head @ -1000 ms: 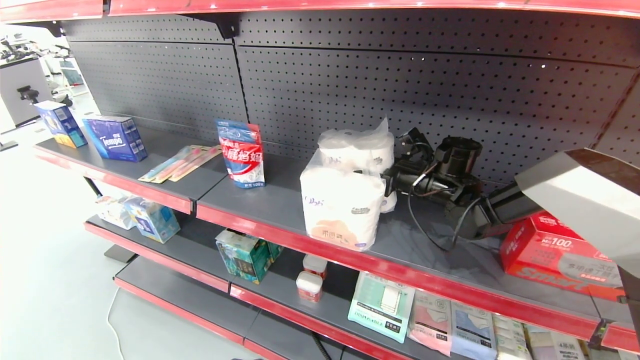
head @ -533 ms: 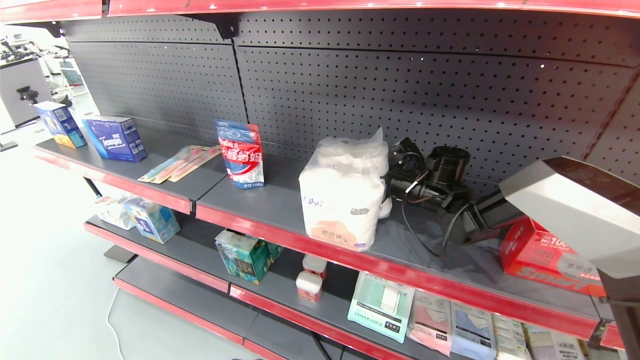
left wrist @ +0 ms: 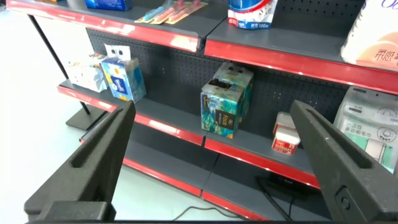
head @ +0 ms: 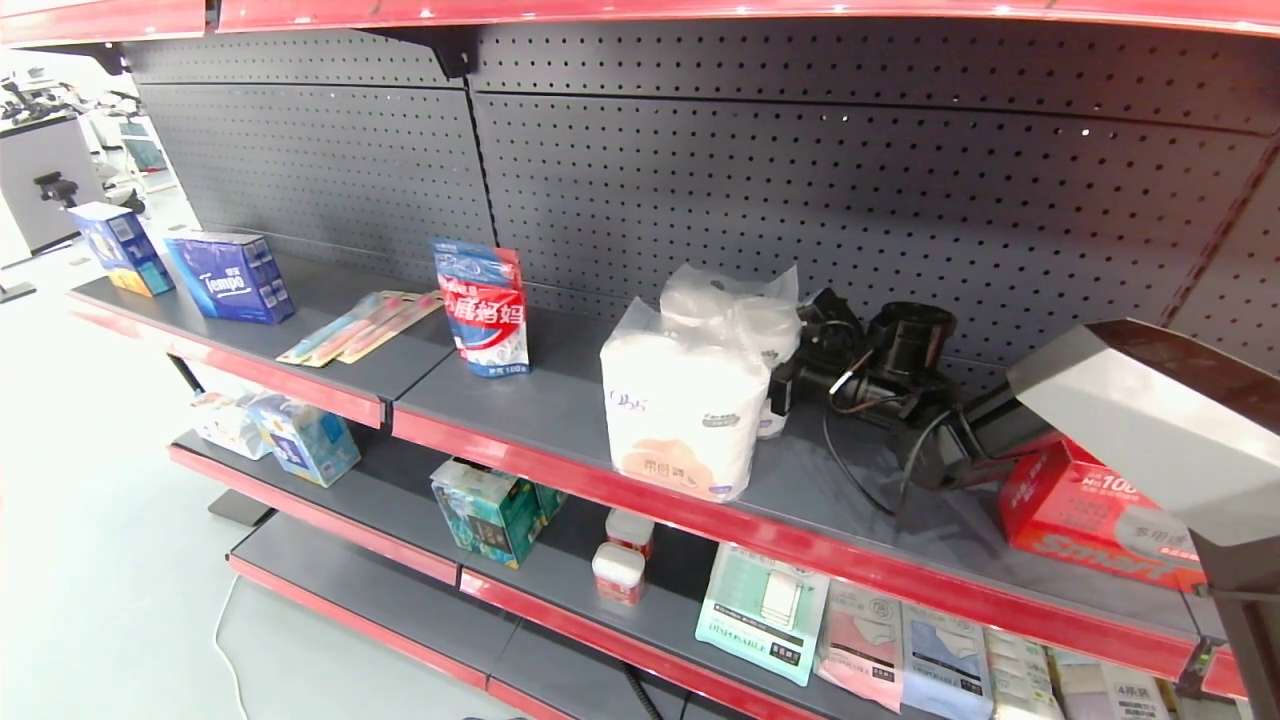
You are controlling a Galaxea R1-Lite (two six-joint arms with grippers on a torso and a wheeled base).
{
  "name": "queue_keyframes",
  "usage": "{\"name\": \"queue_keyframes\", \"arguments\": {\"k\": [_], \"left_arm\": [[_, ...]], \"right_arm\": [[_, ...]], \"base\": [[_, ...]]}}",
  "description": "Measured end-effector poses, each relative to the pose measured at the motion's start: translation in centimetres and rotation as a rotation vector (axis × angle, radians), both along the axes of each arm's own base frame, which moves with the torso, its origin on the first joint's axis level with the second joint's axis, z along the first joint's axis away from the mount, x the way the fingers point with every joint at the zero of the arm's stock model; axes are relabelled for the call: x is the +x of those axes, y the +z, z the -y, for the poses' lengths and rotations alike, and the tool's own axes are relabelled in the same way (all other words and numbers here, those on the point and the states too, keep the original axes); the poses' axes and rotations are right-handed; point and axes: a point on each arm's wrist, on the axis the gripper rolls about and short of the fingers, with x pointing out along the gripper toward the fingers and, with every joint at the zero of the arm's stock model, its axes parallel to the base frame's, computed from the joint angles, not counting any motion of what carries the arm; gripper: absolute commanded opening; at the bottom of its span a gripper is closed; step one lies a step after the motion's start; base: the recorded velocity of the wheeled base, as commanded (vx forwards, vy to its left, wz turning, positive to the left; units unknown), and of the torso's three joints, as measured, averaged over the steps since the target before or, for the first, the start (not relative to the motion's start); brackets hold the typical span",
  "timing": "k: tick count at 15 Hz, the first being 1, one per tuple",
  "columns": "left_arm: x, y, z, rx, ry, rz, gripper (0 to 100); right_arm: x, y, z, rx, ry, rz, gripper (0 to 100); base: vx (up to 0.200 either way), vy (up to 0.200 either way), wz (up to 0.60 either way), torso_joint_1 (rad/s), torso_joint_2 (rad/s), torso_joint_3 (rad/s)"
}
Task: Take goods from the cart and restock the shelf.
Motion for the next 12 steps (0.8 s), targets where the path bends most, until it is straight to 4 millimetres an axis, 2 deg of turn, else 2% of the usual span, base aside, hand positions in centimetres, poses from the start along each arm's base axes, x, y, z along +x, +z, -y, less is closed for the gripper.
{"name": "queue_keyframes", "arguments": {"k": [4,12], "left_arm": [[0.0,0.0,0.0,0.0,0.0,0.0,100],[0.0,0.0,0.0,0.0,0.0,0.0,100]], "right_arm": [[0.02,-0.14,0.87,-0.021,0.004,0.015,0],[-0.37,-0.16,-0.11,-0.037,0.023,0.029,0]], "base": [[0.0,0.0,0.0,0.0,0.0,0.0],[0.0,0.0,0.0,0.0,0.0,0.0]]}}
